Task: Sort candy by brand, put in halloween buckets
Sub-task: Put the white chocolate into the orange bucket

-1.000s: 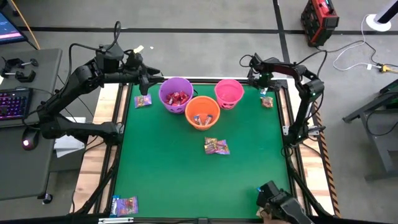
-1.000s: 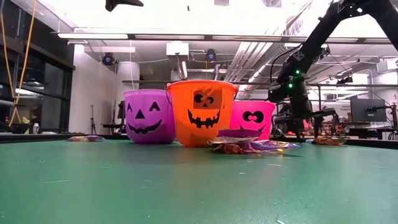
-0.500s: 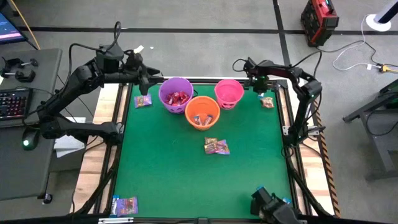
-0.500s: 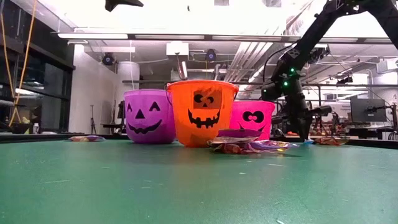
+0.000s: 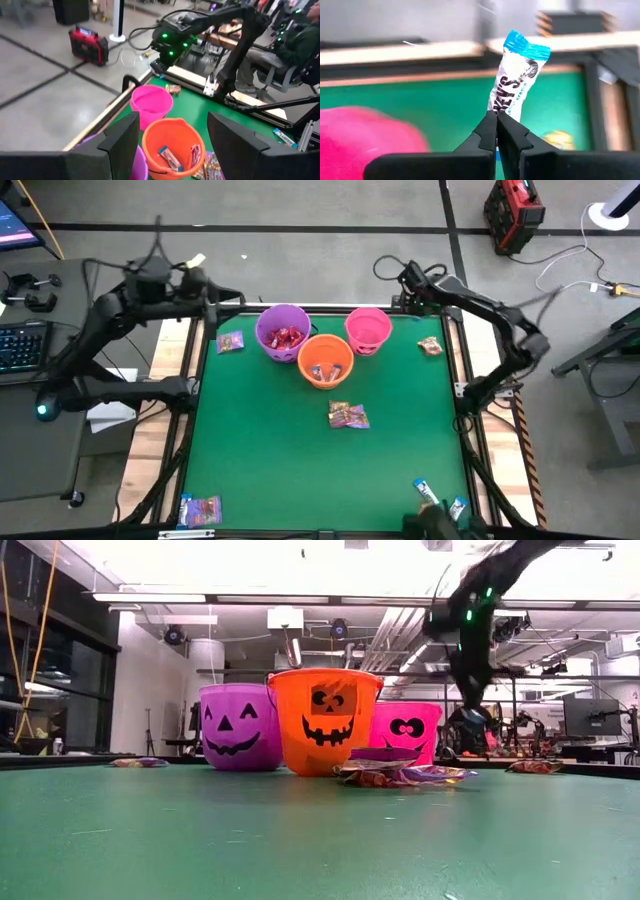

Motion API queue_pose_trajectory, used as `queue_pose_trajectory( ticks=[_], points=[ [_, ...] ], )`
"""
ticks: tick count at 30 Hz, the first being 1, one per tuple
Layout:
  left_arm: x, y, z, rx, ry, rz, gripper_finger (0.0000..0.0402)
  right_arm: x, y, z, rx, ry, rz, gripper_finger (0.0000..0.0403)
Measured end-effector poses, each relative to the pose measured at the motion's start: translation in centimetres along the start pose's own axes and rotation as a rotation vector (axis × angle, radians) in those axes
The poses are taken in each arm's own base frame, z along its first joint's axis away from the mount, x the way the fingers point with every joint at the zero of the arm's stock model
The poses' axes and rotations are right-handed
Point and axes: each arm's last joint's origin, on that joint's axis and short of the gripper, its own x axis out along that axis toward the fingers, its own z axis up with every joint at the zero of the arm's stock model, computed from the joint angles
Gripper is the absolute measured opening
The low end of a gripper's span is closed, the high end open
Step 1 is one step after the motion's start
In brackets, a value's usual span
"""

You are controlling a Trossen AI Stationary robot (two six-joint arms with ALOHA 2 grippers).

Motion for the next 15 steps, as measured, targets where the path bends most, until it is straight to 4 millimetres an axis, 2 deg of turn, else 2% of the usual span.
queue_pose_trajectory(
  ticks=[4,9,12,15],
  points=[
    [-1.8,-0.4,0.0,0.03,-0.049,-0.004,0.022,-4.4,2.6,-1.4,-0.053,-0.089,0.305,0.0001],
    [-2.9,-0.6,-0.1,0.04,-0.078,-0.006,0.022,-8.8,7.6,-5.1,-0.174,-0.145,0.687,0.0001],
    [-3.1,-0.6,-0.1,0.045,-0.086,-0.007,0.022,-10.5,10.7,-8.5,-0.248,-0.149,0.848,0.0001],
    [-3.2,-0.6,-0.1,0.044,-0.085,-0.008,0.022,-11.4,12.7,-11.5,-0.286,-0.144,0.908,0.0]
  ],
)
